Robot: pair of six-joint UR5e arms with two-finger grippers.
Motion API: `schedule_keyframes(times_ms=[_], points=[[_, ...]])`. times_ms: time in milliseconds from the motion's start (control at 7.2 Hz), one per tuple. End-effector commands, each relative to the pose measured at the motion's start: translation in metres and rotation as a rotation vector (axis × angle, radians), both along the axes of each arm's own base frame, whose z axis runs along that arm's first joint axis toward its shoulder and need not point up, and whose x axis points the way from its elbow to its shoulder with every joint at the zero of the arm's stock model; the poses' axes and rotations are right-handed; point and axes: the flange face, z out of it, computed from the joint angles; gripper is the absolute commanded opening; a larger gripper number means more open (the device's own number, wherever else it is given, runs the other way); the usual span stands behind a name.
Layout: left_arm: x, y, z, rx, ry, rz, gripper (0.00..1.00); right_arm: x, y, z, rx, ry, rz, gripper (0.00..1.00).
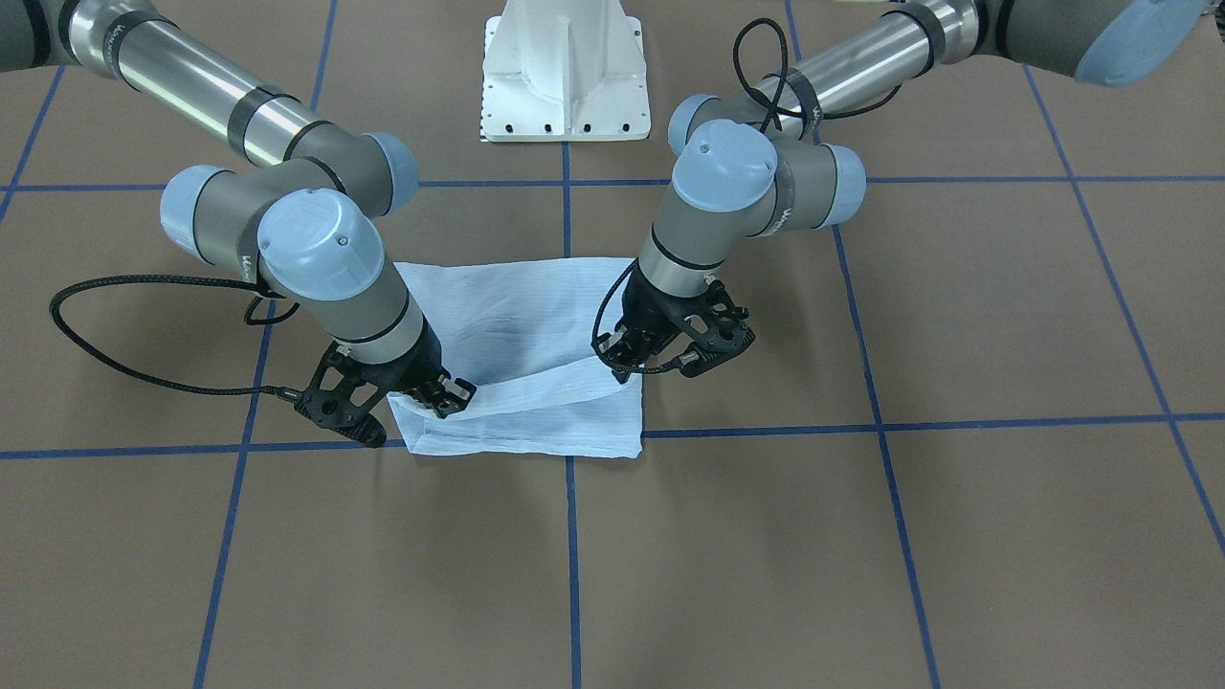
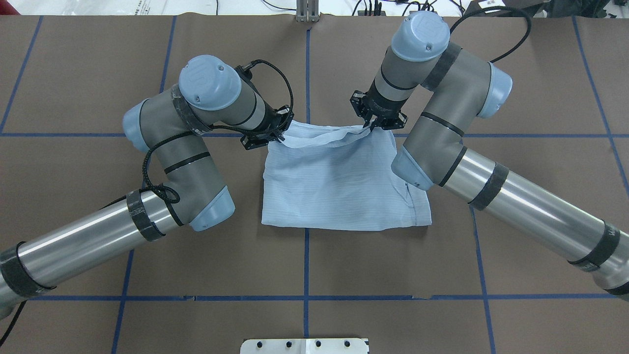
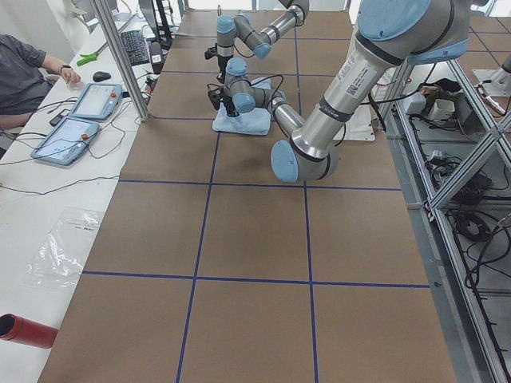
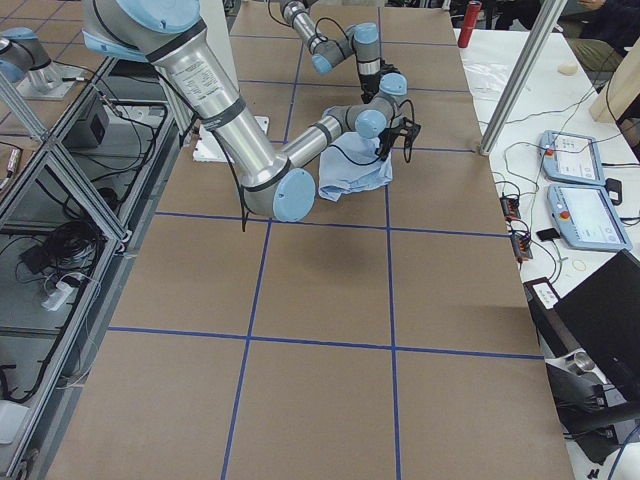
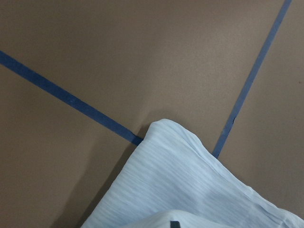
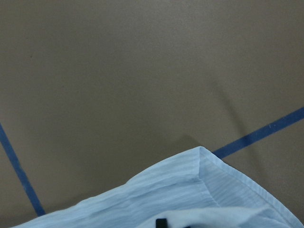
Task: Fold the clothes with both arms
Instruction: 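Open both grippers and lift them off the folded shirt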
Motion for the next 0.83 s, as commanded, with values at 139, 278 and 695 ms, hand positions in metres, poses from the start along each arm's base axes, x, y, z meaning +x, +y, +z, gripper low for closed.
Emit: schedule_keyframes(times_ms=[139, 278, 695], points=[[-0.024, -0.033, 0.013, -0.011, -0.017, -0.055, 1.00, 0.010, -0.010, 0.004, 0.017, -0.019, 0.017, 1.00], [-0.036, -0.053, 0.026, -0.022, -0.040, -0.082, 1.00, 0.014, -0.013, 0.004, 0.024, -0.022, 0.023, 1.00], [-0.063, -0.064, 0.053, 0.066, -0.111, -0.031, 1.00, 0.082, -0.046, 0.043, 0.118, 0.031, -0.004, 1.00]])
